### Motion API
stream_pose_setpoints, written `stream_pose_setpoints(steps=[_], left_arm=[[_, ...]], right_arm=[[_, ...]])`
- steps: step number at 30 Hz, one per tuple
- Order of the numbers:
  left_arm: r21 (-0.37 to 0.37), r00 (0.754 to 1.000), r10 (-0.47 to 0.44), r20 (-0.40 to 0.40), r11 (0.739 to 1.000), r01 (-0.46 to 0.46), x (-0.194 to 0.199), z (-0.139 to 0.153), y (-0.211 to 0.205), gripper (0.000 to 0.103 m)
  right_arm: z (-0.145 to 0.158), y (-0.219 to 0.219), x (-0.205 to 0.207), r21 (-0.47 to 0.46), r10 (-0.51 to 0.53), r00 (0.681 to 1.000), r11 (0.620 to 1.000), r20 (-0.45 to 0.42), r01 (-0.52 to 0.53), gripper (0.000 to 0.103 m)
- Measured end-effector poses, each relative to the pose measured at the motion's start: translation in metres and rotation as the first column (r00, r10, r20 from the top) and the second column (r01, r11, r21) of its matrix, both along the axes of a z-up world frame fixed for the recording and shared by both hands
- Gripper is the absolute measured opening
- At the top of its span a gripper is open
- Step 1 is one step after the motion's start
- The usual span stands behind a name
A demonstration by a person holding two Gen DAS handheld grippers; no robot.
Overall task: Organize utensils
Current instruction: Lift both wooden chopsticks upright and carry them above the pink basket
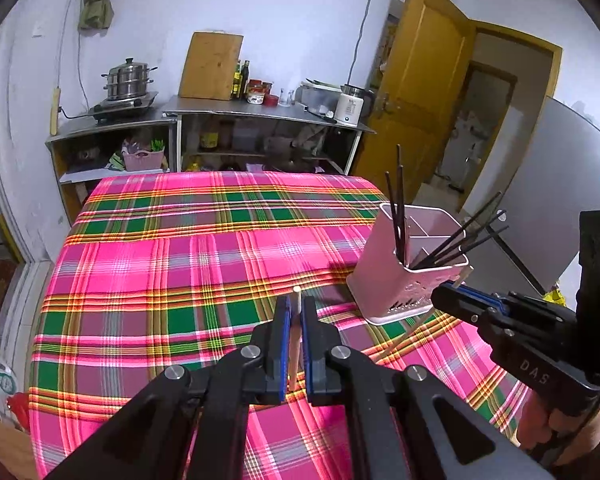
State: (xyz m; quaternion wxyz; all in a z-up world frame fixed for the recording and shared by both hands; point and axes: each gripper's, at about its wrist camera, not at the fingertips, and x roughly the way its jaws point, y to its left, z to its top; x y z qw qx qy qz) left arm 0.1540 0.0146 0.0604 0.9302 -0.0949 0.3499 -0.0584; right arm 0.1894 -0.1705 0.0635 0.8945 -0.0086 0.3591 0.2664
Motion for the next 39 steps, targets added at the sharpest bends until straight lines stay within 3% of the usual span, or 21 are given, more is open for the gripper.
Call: stream_pose_setpoints(steps=[22, 39], left_arm=[[-0.05, 0.989, -0.144, 0.018, 0.988, 0.144, 0.014, 0.033, -0.051, 0.005], [-0.064, 0.962, -0.209, 0.174, 0.973, 0.222, 0.056, 0.108, -0.089, 0.005]], right_arm=[[0.038, -0.046, -0.015, 0.032, -0.088, 0.993, 0.996, 0.081, 0.086, 0.006], [0.1, -0.081, 0.005, 0.11, -0.192, 0.958, 0.979, 0.214, 0.171, 0.006]])
